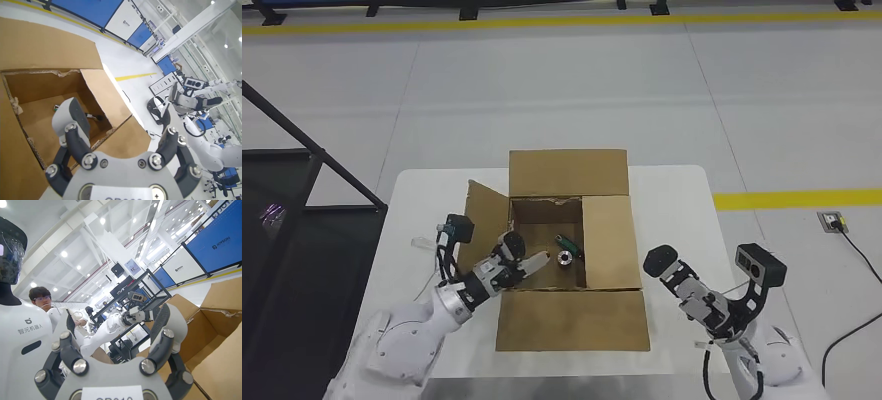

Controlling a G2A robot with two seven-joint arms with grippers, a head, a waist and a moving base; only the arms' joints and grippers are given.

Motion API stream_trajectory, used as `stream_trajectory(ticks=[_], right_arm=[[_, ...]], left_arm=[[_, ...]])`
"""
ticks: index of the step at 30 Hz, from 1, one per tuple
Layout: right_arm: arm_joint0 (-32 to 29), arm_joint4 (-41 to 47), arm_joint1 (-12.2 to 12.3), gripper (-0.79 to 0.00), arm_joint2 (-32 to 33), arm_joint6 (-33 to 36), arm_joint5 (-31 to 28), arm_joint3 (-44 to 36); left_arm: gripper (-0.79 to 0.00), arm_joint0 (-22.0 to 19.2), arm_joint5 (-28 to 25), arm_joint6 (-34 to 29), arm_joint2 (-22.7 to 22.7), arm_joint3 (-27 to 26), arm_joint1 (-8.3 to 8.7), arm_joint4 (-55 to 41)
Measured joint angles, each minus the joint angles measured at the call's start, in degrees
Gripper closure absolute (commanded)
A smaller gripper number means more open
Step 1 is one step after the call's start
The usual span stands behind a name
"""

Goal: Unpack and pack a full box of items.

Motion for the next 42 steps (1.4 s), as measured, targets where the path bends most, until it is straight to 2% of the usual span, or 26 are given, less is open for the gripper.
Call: stream_trajectory(ticks=[4, 13, 24, 28, 35, 39, 42], right_arm=[[0.06, 0.91, 0.29, -0.785, -0.01, -0.24, 0.85, -0.11], [1.53, 3.27, 0.82, -0.785, -1.13, 0.21, 1.61, 1.78], [3.29, 3.35, 1.17, -0.785, -3.0, -0.03, 2.12, 2.21], [3.07, 3.31, 1.36, -0.785, -2.98, -0.24, 1.82, 2.12], [1.76, 3.81, 1.81, -0.785, -2.1, -0.91, 0.75, 1.52], [0.85, 4.62, 2.1, -0.785, -1.07, -1.64, -0.08, 1.31], [-0.17, 5.35, 2.37, -0.785, -0.03, -1.96, -0.85, 1.02]], left_arm=[[-0.785, -0.16, 2.3, 1.49, 0.02, 2.65, -0.14, 0.06], [-0.785, 3.49, 6.25, 3.06, -4.7, 8.76, 0.16, -4.06], [-0.785, 2.09, 6.57, 0.46, -4.86, 13.31, 0.13, -6.86], [-0.785, 2.94, 5.02, 0.39, -6.43, 11.03, 0.3, -8.42], [-0.785, 6.35, 2.18, -3.4, -10.36, 0.26, 0.86, -14.2], [-0.785, 5.31, 2.66, -8.24, -8.61, -4.62, 0.89, -18.41], [-0.785, 1.99, 5.11, -11.93, -4.99, -5.45, 0.72, -18.93]])
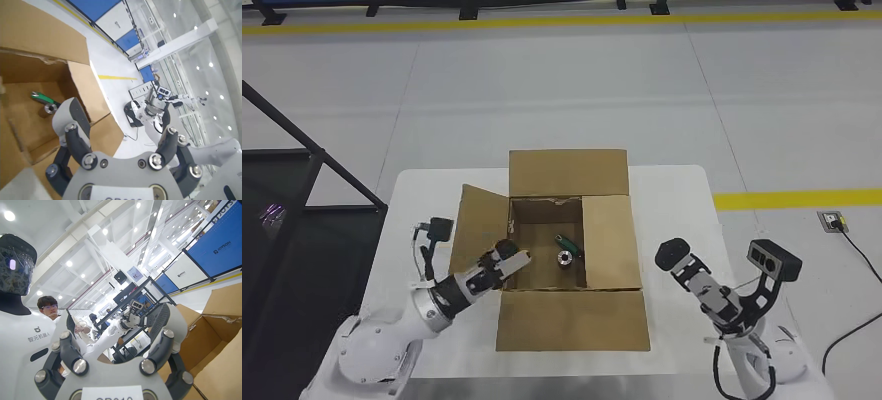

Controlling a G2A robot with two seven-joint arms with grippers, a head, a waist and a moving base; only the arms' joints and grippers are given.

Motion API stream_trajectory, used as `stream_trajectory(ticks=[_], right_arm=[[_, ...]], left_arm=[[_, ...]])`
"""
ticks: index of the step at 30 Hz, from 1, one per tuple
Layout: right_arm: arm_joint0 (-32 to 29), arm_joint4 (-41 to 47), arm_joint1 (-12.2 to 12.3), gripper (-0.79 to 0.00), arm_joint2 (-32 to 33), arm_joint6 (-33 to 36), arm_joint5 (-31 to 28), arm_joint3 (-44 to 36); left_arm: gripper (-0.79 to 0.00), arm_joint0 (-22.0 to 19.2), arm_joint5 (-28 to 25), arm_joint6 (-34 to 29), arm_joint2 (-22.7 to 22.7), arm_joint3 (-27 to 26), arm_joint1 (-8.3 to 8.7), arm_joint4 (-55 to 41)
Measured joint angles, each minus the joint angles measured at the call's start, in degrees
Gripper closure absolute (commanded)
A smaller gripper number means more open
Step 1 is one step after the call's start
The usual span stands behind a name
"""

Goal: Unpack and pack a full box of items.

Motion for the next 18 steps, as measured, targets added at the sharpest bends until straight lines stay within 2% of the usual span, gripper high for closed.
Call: stream_trajectory(ticks=[4, 11, 14, 18], right_arm=[[-2.04, 1.02, 0.37, -0.785, 1.6, -0.54, -1.41, -0.26], [-6.3, 3.56, 0.99, -0.785, 5.84, -1.75, -1.8, -0.53], [-7.55, 4.78, 1.12, -0.785, 7.25, -1.88, -1.8, -0.66], [-8.31, 5.9, 1.19, -0.785, 8.16, -1.42, -1.8, -0.92]], left_arm=[[-0.785, -6.75, 4.09, -2.33, 6.82, 4.13, -0.8, -0.11], [-0.785, -20.09, 9.42, -4.4, 18.8, 21.16, -3.44, -4.5], [-0.785, -23.9, 8.96, -4.24, 22.06, 27.65, -4.57, -6.56], [-0.785, -26.91, 6.48, -2.74, 25.58, 33.98, -6.01, -8.51]])
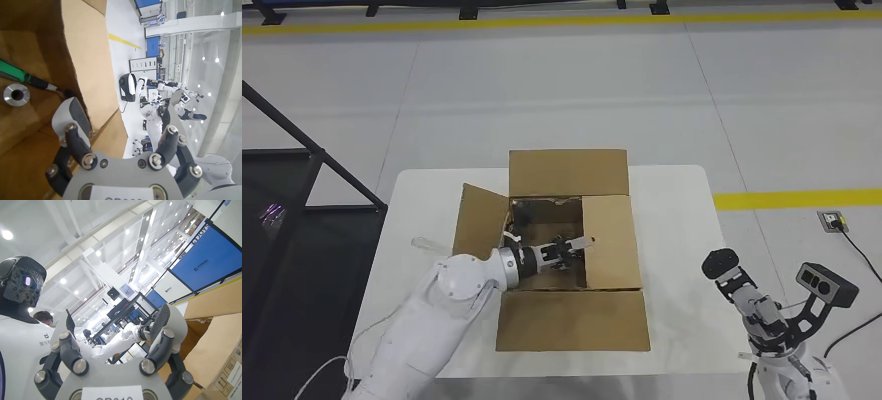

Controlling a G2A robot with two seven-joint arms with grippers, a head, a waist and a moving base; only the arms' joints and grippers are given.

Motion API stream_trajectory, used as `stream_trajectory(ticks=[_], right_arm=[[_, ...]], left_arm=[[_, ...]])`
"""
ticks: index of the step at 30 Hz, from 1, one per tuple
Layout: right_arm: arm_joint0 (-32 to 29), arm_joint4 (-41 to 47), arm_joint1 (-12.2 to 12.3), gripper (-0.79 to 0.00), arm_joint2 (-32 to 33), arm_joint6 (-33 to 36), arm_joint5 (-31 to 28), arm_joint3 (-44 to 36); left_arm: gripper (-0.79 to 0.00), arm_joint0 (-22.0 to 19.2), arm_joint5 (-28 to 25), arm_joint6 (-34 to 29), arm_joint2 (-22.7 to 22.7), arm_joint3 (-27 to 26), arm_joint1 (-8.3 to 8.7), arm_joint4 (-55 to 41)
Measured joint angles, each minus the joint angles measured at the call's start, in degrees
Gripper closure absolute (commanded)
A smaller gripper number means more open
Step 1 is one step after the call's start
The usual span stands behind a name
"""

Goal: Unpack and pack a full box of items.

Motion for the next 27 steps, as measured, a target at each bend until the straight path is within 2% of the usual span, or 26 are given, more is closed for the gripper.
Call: stream_trajectory(ticks=[5, 14, 20, 27], right_arm=[[-0.14, 0.38, -0.03, -0.785, 0.25, 0.34, 0.0, -0.11], [-0.68, -0.53, -0.23, -0.785, 0.52, -0.63, 0.0, -0.69], [-1.81, -1.92, -0.38, -0.785, 0.97, -1.97, 0.0, -1.78], [-2.58, -2.96, -0.55, -0.785, 1.04, -2.98, 0.0, -2.82]], left_arm=[[-0.785, -2.83, -3.09, 1.03, 3.64, 6.21, -1.71, -1.48], [-0.785, -5.58, -7.06, 4.33, 8.04, 13.07, -4.45, -2.89], [-0.785, -6.26, -10.99, 3.25, 8.9, 15.49, -5.48, -4.12], [-0.785, -5.6, -14.25, 2.46, 7.55, 14.86, -5.49, -3.96]])
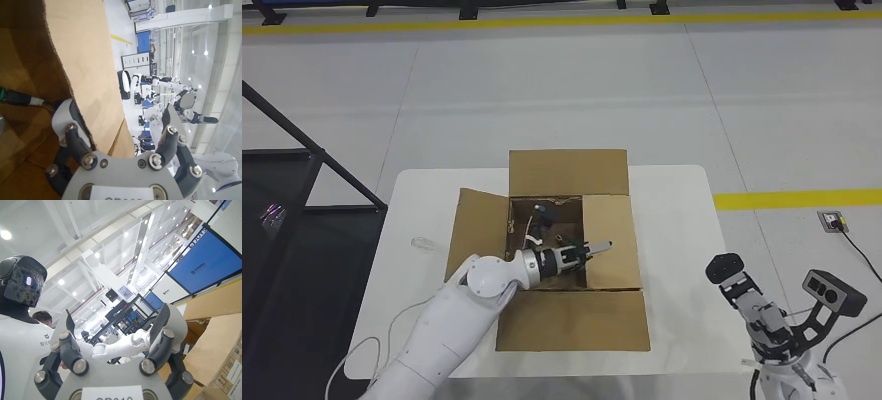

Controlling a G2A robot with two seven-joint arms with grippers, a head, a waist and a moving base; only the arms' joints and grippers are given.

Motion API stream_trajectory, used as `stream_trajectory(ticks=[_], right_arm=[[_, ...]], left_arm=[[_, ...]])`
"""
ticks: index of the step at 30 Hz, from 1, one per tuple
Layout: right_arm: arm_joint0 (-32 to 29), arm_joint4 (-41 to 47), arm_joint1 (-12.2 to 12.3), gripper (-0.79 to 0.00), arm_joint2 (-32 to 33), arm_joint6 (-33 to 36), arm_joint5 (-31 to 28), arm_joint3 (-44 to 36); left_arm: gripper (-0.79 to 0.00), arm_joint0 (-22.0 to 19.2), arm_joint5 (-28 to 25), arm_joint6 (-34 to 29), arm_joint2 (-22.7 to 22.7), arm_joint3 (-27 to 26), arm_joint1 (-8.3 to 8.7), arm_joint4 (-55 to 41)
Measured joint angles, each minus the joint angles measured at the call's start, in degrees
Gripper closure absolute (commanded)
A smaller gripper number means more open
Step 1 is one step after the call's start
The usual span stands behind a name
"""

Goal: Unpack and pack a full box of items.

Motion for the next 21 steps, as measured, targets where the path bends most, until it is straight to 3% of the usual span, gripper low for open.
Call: stream_trajectory(ticks=[12, 21], right_arm=[[-1.63, -0.27, -0.18, -0.785, 1.66, -1.54, 0.0, -1.7], [-7.11, 1.41, -0.91, -0.785, 6.97, -3.84, 0.0, -5.17]], left_arm=[[-0.785, 2.2, -0.93, 1.68, -2.5, -9.09, 0.02, -0.54], [-0.785, -1.74, 0.93, 6.39, 3.6, -7.63, -3.1, 1.74]])
